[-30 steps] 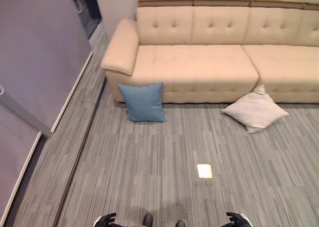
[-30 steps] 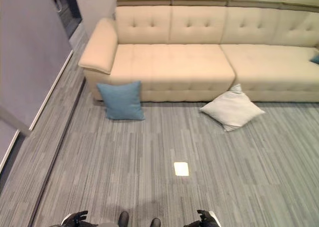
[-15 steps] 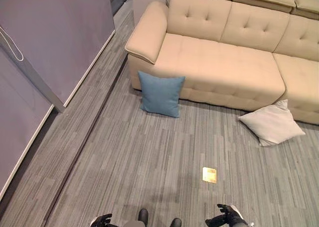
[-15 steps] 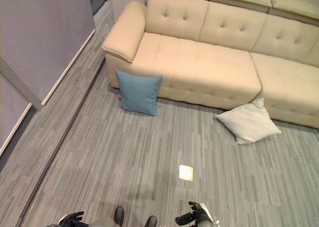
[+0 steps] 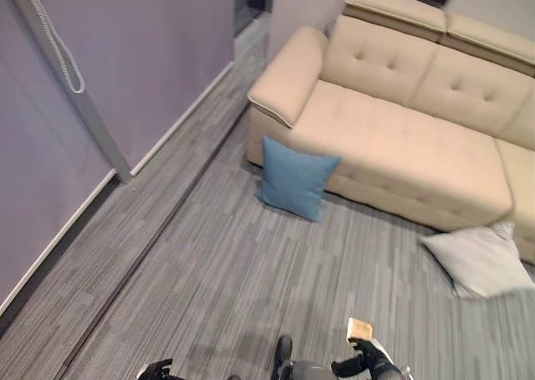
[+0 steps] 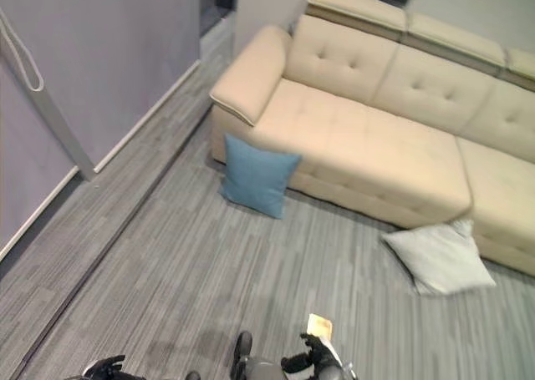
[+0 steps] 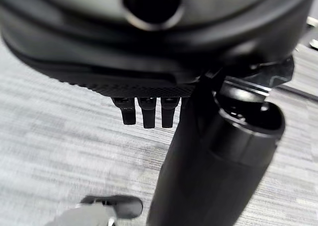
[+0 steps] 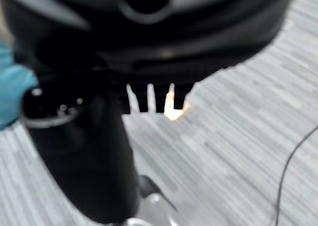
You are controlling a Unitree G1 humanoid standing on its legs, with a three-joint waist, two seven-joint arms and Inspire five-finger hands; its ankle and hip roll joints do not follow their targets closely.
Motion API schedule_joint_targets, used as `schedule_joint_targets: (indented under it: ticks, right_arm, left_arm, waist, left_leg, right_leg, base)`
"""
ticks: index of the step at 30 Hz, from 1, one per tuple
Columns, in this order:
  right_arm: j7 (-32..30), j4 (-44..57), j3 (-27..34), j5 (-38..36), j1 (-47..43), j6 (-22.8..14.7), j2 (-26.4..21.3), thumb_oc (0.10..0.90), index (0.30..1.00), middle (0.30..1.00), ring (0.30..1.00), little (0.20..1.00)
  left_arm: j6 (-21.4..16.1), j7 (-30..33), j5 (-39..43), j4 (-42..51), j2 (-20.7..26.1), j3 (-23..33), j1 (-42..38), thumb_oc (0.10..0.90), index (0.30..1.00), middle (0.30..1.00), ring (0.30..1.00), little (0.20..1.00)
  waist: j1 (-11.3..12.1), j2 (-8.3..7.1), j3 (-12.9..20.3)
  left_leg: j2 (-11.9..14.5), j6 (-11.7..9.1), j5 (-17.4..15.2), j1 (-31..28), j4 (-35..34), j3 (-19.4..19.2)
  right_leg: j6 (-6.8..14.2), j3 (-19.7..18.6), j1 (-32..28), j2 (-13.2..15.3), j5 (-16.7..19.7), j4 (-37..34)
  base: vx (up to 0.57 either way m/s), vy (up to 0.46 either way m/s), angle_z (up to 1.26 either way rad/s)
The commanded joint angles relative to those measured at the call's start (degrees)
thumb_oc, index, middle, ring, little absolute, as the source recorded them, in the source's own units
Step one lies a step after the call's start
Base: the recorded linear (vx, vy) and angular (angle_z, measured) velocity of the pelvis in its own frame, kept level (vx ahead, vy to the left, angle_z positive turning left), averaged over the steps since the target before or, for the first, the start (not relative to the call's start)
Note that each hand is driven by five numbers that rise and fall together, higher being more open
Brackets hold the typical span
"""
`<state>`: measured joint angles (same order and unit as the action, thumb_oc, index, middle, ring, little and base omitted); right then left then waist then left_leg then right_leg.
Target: Pick up all the scattered cushions and arrange them neatly on the sofa.
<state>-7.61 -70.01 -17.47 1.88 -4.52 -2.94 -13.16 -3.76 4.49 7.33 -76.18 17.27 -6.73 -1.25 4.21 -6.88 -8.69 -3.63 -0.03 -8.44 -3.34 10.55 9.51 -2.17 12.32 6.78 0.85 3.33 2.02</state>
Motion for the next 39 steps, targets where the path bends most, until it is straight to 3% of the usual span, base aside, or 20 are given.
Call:
schedule_joint_targets:
  ticks: [1,5,7,10,15,17,18,20,22,23,24,28,29,30,33,36,38,39]
  right_arm:
    - [-1.57,-0.33,-0.34,-1.99,-1.88,-0.77,-4.7,0.8,0.9,0.9,0.9,0.9]
    - [-1.64,-0.86,0.03,-2.81,-1.62,-0.65,-4.79,0.8,0.9,0.9,0.9,0.9]
    - [-1.63,-1.4,0.03,-2.66,-1.07,-0.62,-4.74,0.8,0.9,0.9,0.9,0.9]
    - [-2.05,-1.81,-0.33,-2.16,-0.91,-0.5,-4.59,0.8,0.9,0.9,0.9,0.9]
    - [-1.85,-1.93,-0.14,-1.65,-0.15,-0.45,-3.37,0.8,0.9,0.9,0.9,0.9]
    - [-1.61,-1.97,-0.29,-1.15,0.07,-0.37,-2.81,0.8,0.9,0.9,0.9,0.9]
    - [-1.36,-1.81,-0.4,-0.42,0.05,-0.26,-2.39,0.8,0.9,0.9,0.9,0.9]
    - [-1.12,-1.28,-0.57,0.06,-0.37,-0.19,-2.19,0.8,0.9,0.9,0.9,0.9]
    - [-1.12,-1.28,-0.57,0.06,-0.38,-0.18,-2.19,0.8,0.9,0.9,0.9,0.9]
    - [-1.04,-0.23,-0.91,0.59,-1.19,-0.18,-2.24,0.8,0.9,0.9,0.9,0.9]
    - [-1.01,-0.06,-0.9,0.83,-1.24,-0.2,-2.3,0.8,0.9,0.9,0.9,0.9]
    - [-1.35,0.24,-1.25,1.37,-1.85,-0.15,-2.82,0.8,0.9,0.9,0.9,0.9]
    - [-1.35,0.24,-1.26,1.37,-1.84,-0.15,-2.83,0.8,0.9,0.9,0.9,0.9]
    - [-1.4,0.51,-1.54,1.53,-2.26,-0.02,-3.22,0.8,0.9,0.9,0.9,0.9]
    - [-1.4,0.52,-1.44,1.75,-2.07,0.18,-3.72,0.8,0.9,0.9,0.9,0.9]
    - [-1.56,-0.15,-0.98,1.26,-1.13,-0.06,-3.74,0.8,0.9,0.9,0.9,0.9]
    - [-1.76,-0.53,-0.32,-0.14,-0.81,-0.64,-3.82,0.8,0.9,0.9,0.9,0.9]
    - [-2.09,-0.84,-0.49,-1.36,-1.45,-0.71,-4.51,0.8,0.9,0.9,0.9,0.9]
  left_arm:
    - [-2.13,0.35,1.23,2.25,0.14,-1.46,-3.71,0.8,0.9,0.9,0.9,0.9]
    - [-1.97,0.39,1.02,2.57,-0.02,-2.29,-4.2,0.8,0.9,0.9,0.9,0.9]
    - [-1.87,0.26,0.22,2.75,0.16,-2.75,-4.22,0.8,0.9,0.9,0.9,0.9]
    - [-2.06,0.52,-0.12,2.83,0.47,-2.73,-3.79,0.8,0.9,0.9,0.9,0.9]
    - [-1.66,0.49,-0.75,1.54,0.97,-1.44,-2.42,0.8,0.9,0.9,0.9,0.9]
    - [-1.45,0.45,-0.98,1.15,1.3,-1.04,-1.93,0.8,0.9,0.9,0.9,0.9]
    - [-1.31,0.46,-1.07,1.44,1.75,-0.73,-1.68,0.8,0.9,0.9,0.9,0.9]
    - [-1.32,0.58,-1.04,1.92,2.32,-0.65,-1.71,0.8,0.9,0.9,0.9,0.9]
    - [-1.32,0.58,-1.04,1.92,2.33,-0.64,-1.71,0.8,0.9,0.9,0.9,0.9]
    - [-1.37,0.83,-0.57,2.48,2.78,-0.45,-1.75,0.8,0.9,0.9,0.9,0.9]
    - [-1.46,0.87,-0.29,2.52,2.76,-0.3,-1.57,0.8,0.9,0.9,0.9,0.9]
    - [-1.75,1.0,0.33,2.57,2.71,0.05,-1.54,0.8,0.9,0.9,0.9,0.9]
    - [-1.75,1.0,0.33,2.57,2.7,0.06,-1.54,0.8,0.9,0.9,0.9,0.9]
    - [-1.99,1.04,0.79,2.43,2.59,0.32,-1.63,0.8,0.9,0.9,0.9,0.9]
    - [-2.3,1.36,0.96,2.3,2.4,0.53,-1.95,0.8,0.9,0.9,0.9,0.9]
    - [-2.54,1.3,0.44,2.07,1.89,0.07,-2.14,0.8,0.9,0.9,0.9,0.9]
    - [-2.73,1.09,0.85,2.67,1.44,-0.51,-2.92,0.8,0.9,0.9,0.9,0.9]
    - [-2.63,1.07,1.55,3.4,0.92,-1.48,-4.01,0.8,0.9,0.9,0.9,0.9]
  waist:
    - [0.24,-0.21,-2.0]
    - [0.5,-0.72,-2.43]
    - [1.06,-0.88,-2.16]
    - [2.5,0.17,-1.97]
    - [3.07,-0.39,-0.2]
    - [3.2,-0.88,0.35]
    - [3.53,-1.12,0.81]
    - [3.34,-0.85,0.43]
    - [3.38,-0.88,0.4]
    - [2.99,0.67,-0.57]
    - [2.92,1.1,-0.58]
    - [2.8,1.47,-0.63]
    - [2.76,1.56,-0.8]
    - [2.37,1.45,-1.0]
    - [1.11,1.27,-1.21]
    - [0.35,0.87,-0.02]
    - [-0.16,0.46,0.02]
    - [0.66,-0.14,-1.44]
  left_leg:
    - [2.85,-1.06,4.1,8.76,13.31,-4.26]
    - [3.29,-0.24,2.74,13.36,13.74,-7.71]
    - [2.16,0.26,2.42,17.33,7.12,-9.03]
    - [1.41,-0.68,9.13,20.48,-0.32,-8.34]
    - [0.74,0.27,9.17,17.8,-2.8,-7.66]
    - [0.36,0.93,8.27,16.57,-2.42,-7.46]
    - [-0.14,2.25,6.74,14.55,-2.19,-7.44]
    - [-0.46,3.7,5.37,12.27,-2.1,-7.32]
    - [-0.49,3.73,5.34,12.26,-2.08,-7.38]
    - [-0.48,5.35,3.96,9.6,-2.18,-6.65]
    - [-0.44,5.61,3.49,8.38,-2.59,-6.44]
    - [-0.55,5.43,1.73,4.98,-3.83,-5.87]
    - [-0.47,5.39,1.6,4.75,-3.8,-5.79]
    - [-0.95,5.15,0.87,3.69,-3.91,-5.4]
    - [-1.44,4.59,-0.85,0.77,-4.24,-3.55]
    - [-0.65,2.86,-1.85,-0.74,-4.19,-3.61]
    - [1.21,-0.37,0.74,2.39,2.46,-5.62]
    - [3.06,-0.76,2.19,9.17,12.66,-7.95]
  right_leg:
    - [3.01,-1.92,-3.94,-0.22,-7.16,1.66]
    - [2.69,-1.06,-5.69,0.39,-8.32,0.57]
    - [3.14,-0.86,-7.46,-0.02,-9.66,-0.5]
    - [3.07,-2.31,-10.2,-1.99,-11.27,-1.2]
    - [4.12,-3.66,-11.75,-1.66,-12.3,0.59]
    - [5.0,-4.43,-11.51,-0.99,-12.26,3.58]
    - [6.84,-4.27,-10.38,0.33,-11.47,9.3]
    - [8.51,-4.19,-7.31,1.9,-7.82,17.05]
    - [8.55,-4.25,-7.25,1.94,-7.88,17.18]
    - [9.35,-3.65,-3.18,3.39,-4.0,25.72]
    - [9.07,-3.03,-1.85,3.95,-3.79,26.76]
    - [7.44,1.66,0.52,6.05,-6.18,17.6]
    - [7.41,1.76,0.19,5.95,-6.22,17.46]
    - [7.55,2.55,2.19,6.22,-5.05,12.19]
    - [8.18,0.27,3.28,4.5,-3.41,7.84]
    - [6.93,0.25,0.17,3.03,-4.24,4.19]
    - [5.77,1.45,-3.0,2.25,-4.56,1.27]
    - [3.82,0.98,-5.29,1.55,-5.87,0.07]
  base:
    - [0.09,-0.106,0.16]
    - [0.11,-0.027,-0.09]
    - [0.25,0.05,0.19]
    - [0.24,0.09,0.12]
    - [0.25,0.143,-0.34]
    - [0.28,0.208,-0.35]
    - [0.22,0.194,-0.22]
    - [0.19,0.191,-0.15]
    - [0.1,0.104,-0.01]
    - [0.22,0.188,0.12]
    - [0.3,0.208,0.02]
    - [0.21,0.008,-0.2]
    - [0.22,-0.038,-0.11]
    - [0.14,-0.023,-0.13]
    - [0.29,-0.079,-0.05]
    - [0.25,-0.121,0.46]
    - [0.21,-0.206,1.07]
    - [0.17,-0.16,0.51]
